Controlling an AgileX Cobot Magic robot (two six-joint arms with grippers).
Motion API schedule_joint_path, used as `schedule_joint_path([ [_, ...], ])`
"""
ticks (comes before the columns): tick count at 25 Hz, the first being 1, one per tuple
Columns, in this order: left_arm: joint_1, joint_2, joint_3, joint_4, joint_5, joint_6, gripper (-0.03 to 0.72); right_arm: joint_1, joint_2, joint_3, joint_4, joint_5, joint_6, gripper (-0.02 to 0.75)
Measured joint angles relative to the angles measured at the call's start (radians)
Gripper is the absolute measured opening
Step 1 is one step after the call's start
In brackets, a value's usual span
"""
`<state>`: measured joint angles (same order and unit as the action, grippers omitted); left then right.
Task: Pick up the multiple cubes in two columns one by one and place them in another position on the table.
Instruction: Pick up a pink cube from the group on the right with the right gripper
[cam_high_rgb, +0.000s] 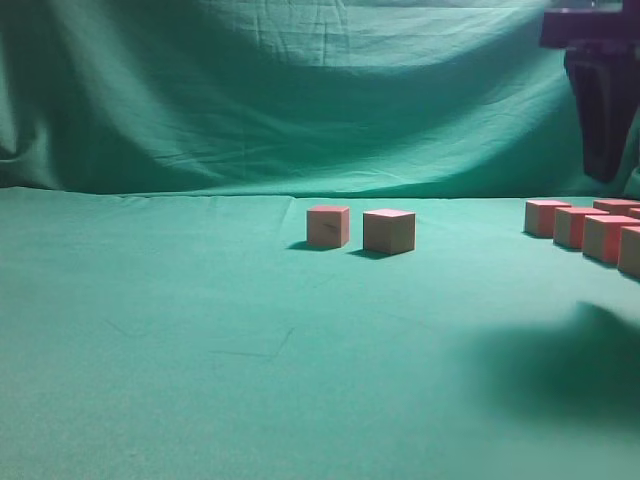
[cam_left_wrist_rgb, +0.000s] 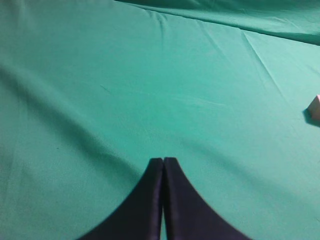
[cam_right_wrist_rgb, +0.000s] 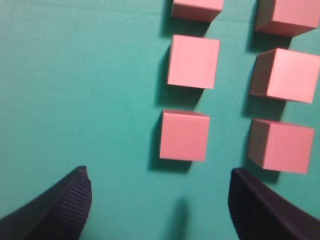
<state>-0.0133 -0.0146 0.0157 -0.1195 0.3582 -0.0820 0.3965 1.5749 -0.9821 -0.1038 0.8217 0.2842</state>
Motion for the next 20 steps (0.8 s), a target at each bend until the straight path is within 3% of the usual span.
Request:
schedule_joint_path([
  [15,0.0,0.0,0.0,0.0,0.0,0.0,0.0,-0.032,0.172,0.0,-0.069,-0.148,0.009,0.56],
  [20,0.0,0.0,0.0,0.0,0.0,0.0,0.0,-0.032,0.188,0.0,-0.071,-0.155,0.009,0.326],
])
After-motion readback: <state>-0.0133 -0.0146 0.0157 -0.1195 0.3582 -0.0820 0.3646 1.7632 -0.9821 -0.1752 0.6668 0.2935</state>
